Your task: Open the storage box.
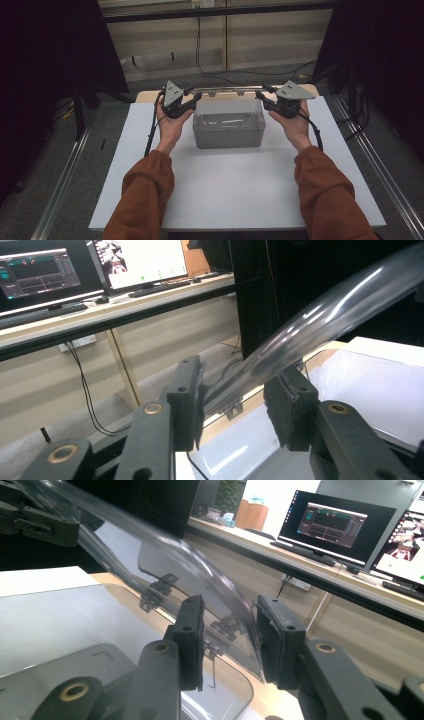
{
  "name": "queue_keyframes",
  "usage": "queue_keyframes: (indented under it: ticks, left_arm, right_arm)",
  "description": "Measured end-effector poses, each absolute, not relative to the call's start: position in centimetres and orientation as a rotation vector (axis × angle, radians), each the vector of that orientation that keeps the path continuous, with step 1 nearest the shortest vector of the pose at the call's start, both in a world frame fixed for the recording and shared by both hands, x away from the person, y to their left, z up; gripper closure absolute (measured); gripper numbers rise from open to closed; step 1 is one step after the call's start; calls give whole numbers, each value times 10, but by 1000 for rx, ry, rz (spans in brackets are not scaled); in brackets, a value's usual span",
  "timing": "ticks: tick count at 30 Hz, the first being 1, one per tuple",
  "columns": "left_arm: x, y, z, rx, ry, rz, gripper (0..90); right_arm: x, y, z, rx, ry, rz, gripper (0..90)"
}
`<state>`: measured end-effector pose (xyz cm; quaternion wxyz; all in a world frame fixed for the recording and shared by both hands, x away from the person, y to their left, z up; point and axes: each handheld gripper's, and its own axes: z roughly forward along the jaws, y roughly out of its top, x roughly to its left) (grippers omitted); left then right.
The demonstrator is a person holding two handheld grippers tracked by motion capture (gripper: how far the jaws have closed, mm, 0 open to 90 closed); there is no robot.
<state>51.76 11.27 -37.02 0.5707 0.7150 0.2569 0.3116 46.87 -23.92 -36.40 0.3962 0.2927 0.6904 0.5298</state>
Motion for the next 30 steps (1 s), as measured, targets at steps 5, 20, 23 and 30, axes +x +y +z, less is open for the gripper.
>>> queue_keyframes:
  ticks: [5, 20, 23, 30]
  left_arm:
    - [522, 115, -371, 1670, 606, 737, 622]
    - [532, 118, -372, 1647, 638, 718, 676]
    - [533, 117, -372, 1642, 644, 716, 681]
    - [537, 116, -370, 1668, 629, 740, 699]
  right_arm:
    - [473, -242, -367, 760, 1744, 1352, 660]
    - [489, -244, -365, 768, 1740, 1348, 709]
    - [493, -243, -364, 764, 1746, 1331, 683]
    - [502, -242, -366, 775, 1748, 1322, 658]
